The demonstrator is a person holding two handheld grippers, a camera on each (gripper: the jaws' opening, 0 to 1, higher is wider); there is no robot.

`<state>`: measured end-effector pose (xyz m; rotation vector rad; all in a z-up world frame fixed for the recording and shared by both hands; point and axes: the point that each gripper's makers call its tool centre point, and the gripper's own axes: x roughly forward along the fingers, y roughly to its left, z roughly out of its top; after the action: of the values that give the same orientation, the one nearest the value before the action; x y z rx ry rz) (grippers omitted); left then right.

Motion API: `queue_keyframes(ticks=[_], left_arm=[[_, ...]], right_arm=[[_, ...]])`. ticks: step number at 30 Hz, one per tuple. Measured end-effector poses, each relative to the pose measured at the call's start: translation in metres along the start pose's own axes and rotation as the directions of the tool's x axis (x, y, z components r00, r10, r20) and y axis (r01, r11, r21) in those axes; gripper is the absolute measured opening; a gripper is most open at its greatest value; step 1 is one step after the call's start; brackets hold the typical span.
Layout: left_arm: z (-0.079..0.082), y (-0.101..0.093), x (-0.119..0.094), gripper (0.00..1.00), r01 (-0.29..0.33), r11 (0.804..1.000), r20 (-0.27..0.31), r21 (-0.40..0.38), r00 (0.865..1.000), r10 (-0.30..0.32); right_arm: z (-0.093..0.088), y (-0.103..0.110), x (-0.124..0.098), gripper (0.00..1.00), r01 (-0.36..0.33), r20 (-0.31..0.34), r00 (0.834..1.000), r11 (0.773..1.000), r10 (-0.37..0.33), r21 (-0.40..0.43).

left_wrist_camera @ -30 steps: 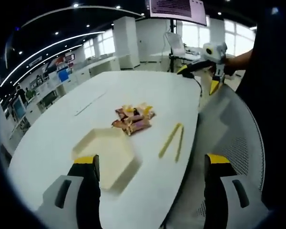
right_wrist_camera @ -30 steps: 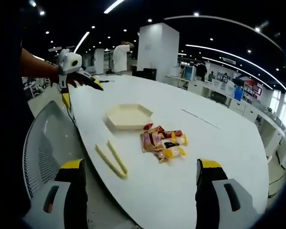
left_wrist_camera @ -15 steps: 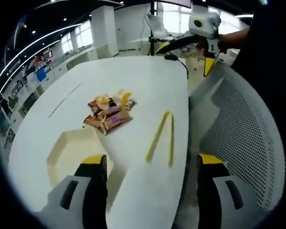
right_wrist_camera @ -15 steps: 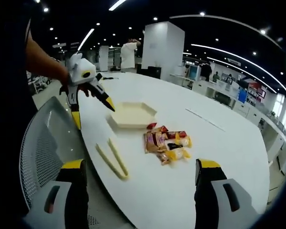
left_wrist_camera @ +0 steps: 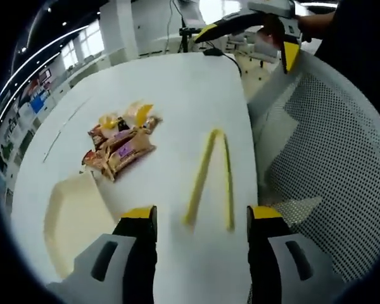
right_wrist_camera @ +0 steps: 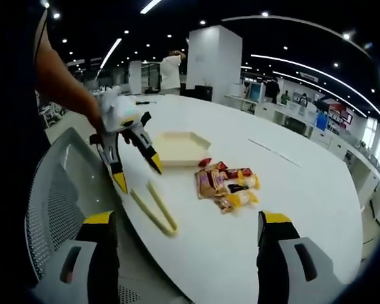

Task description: Place the target food into the container with the food tongs after gripping and lifting it, then release it inside without dropping or visibly crushing the food.

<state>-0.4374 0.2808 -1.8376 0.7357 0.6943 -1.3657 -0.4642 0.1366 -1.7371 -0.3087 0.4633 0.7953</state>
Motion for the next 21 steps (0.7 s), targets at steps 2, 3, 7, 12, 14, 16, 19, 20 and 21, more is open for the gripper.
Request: queue_keyframes(ticks=[2,3,7,12,14,16,19,20,21], left_arm=[[0.001,-0.002,0.005,0.51,0.016,1.0,-0.005,-0.003,1.0,-0.016],[0.001,-0.002,0.006,0.5,0.017,1.0,-0.006,-0.002,1.0,-0.017],[-0.006,-0.005,0.015,0.47,0.036,0.999,-0.031,0.007,0.999,-0.036],[-0.005,-0.011,0.018,0.26,0.053,0.997,-0.045,0.053,0.998,-0.051],[-0.006,-0.007,0.015,0.21,0.044,0.999,-0.061,0.029,0.997,-0.043],[-0.006,-0.006,0.016,0.17,0.029,0.999,-0.073,0.016,0.997,-0.027],[-0.006,-0.006,0.018,0.09,0.03,0.999,-0.089,0.039,0.996,-0.026],[-0.006,-0.003,0.018,0.06,0.026,1.0,-0.099,0.016,0.995,-0.024],[-0.007,0.0,0.019,0.04,0.02,1.0,-0.102,-0.001,0.995,-0.02]], right_arm=[[-0.002,0.0,0.0,0.9,0.002,-0.003,1.0,1.0,-0.002,0.005],[-0.003,0.0,0.0,0.9,0.003,-0.005,1.0,1.0,-0.003,0.007],[-0.003,-0.002,-0.001,0.89,0.009,-0.001,1.0,1.0,-0.009,0.014],[-0.003,-0.004,-0.001,0.88,0.013,-0.002,1.0,1.0,-0.013,0.026],[-0.002,-0.005,-0.001,0.87,0.015,-0.001,1.0,0.999,-0.015,0.032],[0.0,-0.005,0.001,0.87,0.016,0.011,1.0,0.999,-0.017,0.041],[-0.002,-0.006,0.006,0.86,0.012,0.003,1.0,0.998,-0.012,0.057],[-0.001,-0.007,0.007,0.85,0.011,0.004,1.0,0.998,-0.011,0.057],[0.003,-0.006,0.008,0.84,0.003,0.023,1.0,0.998,-0.004,0.056]])
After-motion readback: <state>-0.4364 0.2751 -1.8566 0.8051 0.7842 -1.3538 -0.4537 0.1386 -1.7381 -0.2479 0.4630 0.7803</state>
